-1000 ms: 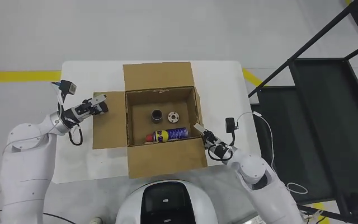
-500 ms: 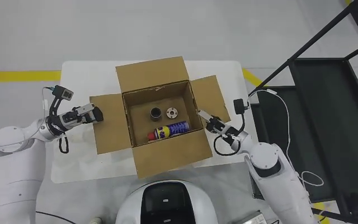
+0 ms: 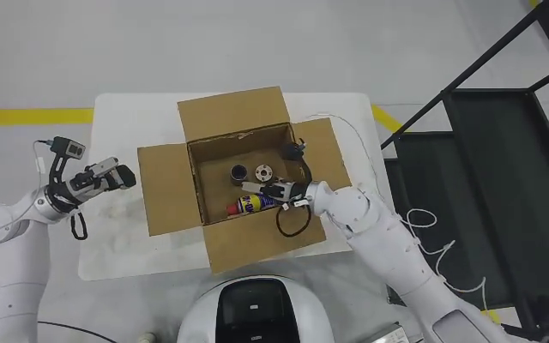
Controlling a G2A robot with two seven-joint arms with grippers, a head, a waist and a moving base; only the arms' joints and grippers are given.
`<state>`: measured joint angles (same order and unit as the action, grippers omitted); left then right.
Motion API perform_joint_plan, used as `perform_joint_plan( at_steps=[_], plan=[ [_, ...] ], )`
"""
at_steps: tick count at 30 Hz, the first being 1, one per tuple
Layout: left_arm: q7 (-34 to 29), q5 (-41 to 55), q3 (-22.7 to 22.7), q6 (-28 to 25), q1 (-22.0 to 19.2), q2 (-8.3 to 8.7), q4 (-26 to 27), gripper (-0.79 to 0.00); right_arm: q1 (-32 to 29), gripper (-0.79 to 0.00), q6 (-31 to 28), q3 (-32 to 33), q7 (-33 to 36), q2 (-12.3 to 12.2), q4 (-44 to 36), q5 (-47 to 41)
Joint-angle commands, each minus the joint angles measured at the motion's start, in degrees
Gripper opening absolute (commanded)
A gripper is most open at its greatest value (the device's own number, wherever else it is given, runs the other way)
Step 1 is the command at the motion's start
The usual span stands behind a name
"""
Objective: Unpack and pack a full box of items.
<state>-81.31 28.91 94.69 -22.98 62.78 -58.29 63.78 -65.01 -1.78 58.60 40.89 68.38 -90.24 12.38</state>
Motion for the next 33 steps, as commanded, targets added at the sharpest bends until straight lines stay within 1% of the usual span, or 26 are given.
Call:
perform_joint_plan(
  at_steps=[1,15,17,18,20,22,25,26,28,33],
  plan=[
    [-0.01,-0.01,0.00,0.01,0.00,-0.01,0.03,0.000,0.45,0.000,-0.13,-0.28,0.07,0.06,0.43,0.20],
    [-0.01,-0.01,0.00,0.01,0.00,-0.01,0.03,0.000,0.45,0.000,-0.13,-0.28,0.07,0.06,0.43,0.20],
    [-0.01,-0.01,0.00,0.01,0.00,-0.01,0.03,0.000,0.51,0.000,0.16,-0.48,0.21,-0.01,0.67,1.77],
    [1.18,-0.60,-0.34,0.76,0.39,-0.01,0.69,0.000,1.50,0.000,0.15,-0.76,1.14,-0.06,0.96,3.80],
    [1.45,-1.54,-0.36,1.09,0.30,0.19,1.21,0.000,3.74,0.000,-0.50,-1.63,3.09,0.03,1.84,6.21],
    [-0.56,-1.09,-0.41,1.67,-0.39,0.40,0.67,0.000,6.12,0.000,-1.05,-2.94,4.64,0.27,3.28,8.37],
    [-2.18,-2.72,-0.32,2.19,-2.75,0.98,-1.70,0.000,10.84,0.000,-2.98,-6.42,6.95,1.21,6.97,10.31],
    [-2.52,-3.22,-0.47,2.53,-3.83,1.21,-2.67,0.000,13.02,0.000,-4.46,-8.37,7.73,1.78,8.78,11.18],
    [-2.45,-3.91,-0.67,2.46,-4.75,1.42,-3.69,0.000,16.00,0.000,-6.60,-11.62,8.21,2.78,11.91,12.96],
    [-2.45,-3.91,-0.67,2.46,-4.75,1.42,-3.69,0.000,21.12,0.000,-9.90,-17.99,4.83,5.64,19.19,14.60]
  ],
)
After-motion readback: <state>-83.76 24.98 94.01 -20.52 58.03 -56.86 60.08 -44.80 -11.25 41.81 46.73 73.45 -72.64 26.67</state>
